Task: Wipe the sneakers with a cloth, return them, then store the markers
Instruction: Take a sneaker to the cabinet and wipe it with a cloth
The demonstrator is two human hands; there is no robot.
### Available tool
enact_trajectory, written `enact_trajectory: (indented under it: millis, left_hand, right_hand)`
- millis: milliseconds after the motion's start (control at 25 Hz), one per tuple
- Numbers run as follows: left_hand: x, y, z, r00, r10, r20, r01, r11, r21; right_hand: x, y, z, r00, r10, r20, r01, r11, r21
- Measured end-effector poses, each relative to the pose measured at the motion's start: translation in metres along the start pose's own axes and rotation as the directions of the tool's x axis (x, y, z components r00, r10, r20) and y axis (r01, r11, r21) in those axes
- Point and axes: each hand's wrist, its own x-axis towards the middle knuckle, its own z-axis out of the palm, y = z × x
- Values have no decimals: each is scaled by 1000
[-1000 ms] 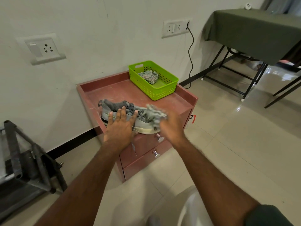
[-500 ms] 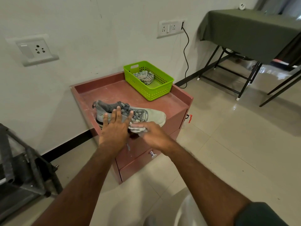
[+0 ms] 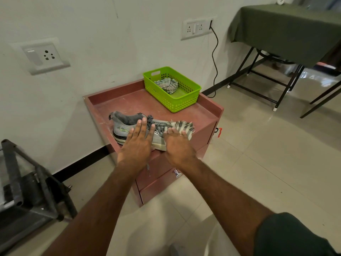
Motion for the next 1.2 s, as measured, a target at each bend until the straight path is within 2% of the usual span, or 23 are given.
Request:
enact_trajectory:
  millis: [40, 120, 160, 200, 280, 320, 360, 440, 520, 640, 680, 720, 760, 800, 840, 880, 920, 960, 1000, 1040, 1080, 1160, 1200]
  left_hand:
    - [-1, 0, -1, 1000, -6, -1, 6, 1000, 2]
    - [-1, 1, -2, 1000, -17, -6, 17, 1000, -10]
    - [1, 1, -2, 1000, -19, -12, 19, 1000, -18]
    - [1, 1, -2, 1000, -23, -20, 22, 999, -23]
    - [1, 2, -3, 999, -15, -31, 14, 999, -33]
    - [0, 3, -2, 1000, -12, -25, 11, 999, -35]
    - [-2, 2, -2, 1000, -17, -18, 16, 999, -32]
    - [-1, 1, -2, 1000, -17, -10, 16, 1000, -10]
    - [0, 1, -4, 1000, -21, 6, 21, 1000, -3]
    - [1, 0, -5, 999, -32, 34, 32, 999, 8]
    - [0, 0, -5, 999, -36, 39, 35, 999, 12]
    - [0, 0, -6, 999, -34, 41, 33, 999, 17]
    - [-1, 1, -6, 999, -31, 37, 31, 999, 19]
    - [-1, 2, -7, 999, -32, 34, 32, 999, 16]
    - [-1, 2, -8, 999, -38, 33, 37, 999, 11]
    - [0, 2, -9, 999, -43, 32, 43, 999, 3]
    - [0, 1, -8, 999, -41, 34, 42, 999, -2]
    - [0, 1, -8, 999, -37, 35, 38, 999, -6]
    - [0, 1, -7, 999, -34, 36, 34, 999, -2]
    - [-1, 2, -7, 999, -33, 35, 33, 999, 6]
    - [0, 1, -6, 999, -34, 34, 34, 999, 9]
    - [2, 0, -5, 998, -44, 36, 44, 999, -7]
    - [2, 1, -5, 998, -44, 38, 44, 999, -10]
  right_hand:
    - [-6, -3, -2, 1000, -5, 18, 1, 976, 218]
    - [-18, -3, -12, 997, 65, 44, -78, 738, 670]
    - [-22, 1, -20, 989, 148, -25, -73, 623, 779]
    - [-21, 7, -28, 957, 253, -139, -42, 596, 802]
    - [-9, 32, -35, 832, 364, -419, 17, 738, 675]
    - [0, 42, -34, 805, 322, -498, 6, 836, 549]
    - [9, 45, -30, 844, 236, -482, -24, 914, 404]
    - [21, 41, -23, 968, 90, -233, -54, 986, 156]
    - [22, 27, -19, 998, 48, -43, -48, 999, 6]
    - [5, 5, -19, 999, 43, 25, -40, 994, -106]
    - [-5, -1, -19, 998, 10, 54, -8, 999, -34]
    - [-13, -4, -20, 997, -15, 79, 4, 991, 132]
    - [-19, -3, -22, 995, 1, 103, -40, 926, 376]
    - [-23, 1, -28, 991, 60, 123, -124, 768, 628]
    - [-23, 9, -34, 985, 147, 91, -160, 581, 798]
    - [-21, 20, -37, 965, 261, -9, -123, 484, 866]
    - [-17, 31, -39, 919, 361, -158, -69, 542, 838]
    - [-13, 42, -39, 860, 400, -317, -56, 692, 720]
    - [-13, 46, -38, 835, 358, -418, -79, 830, 552]
    - [-13, 46, -36, 877, 259, -406, -91, 917, 388]
    - [-13, 41, -35, 942, 170, -290, -98, 964, 245]
    - [-16, 21, -35, 995, 86, -54, -89, 995, -48]
    - [-18, 9, -34, 997, 73, 2, -72, 990, -120]
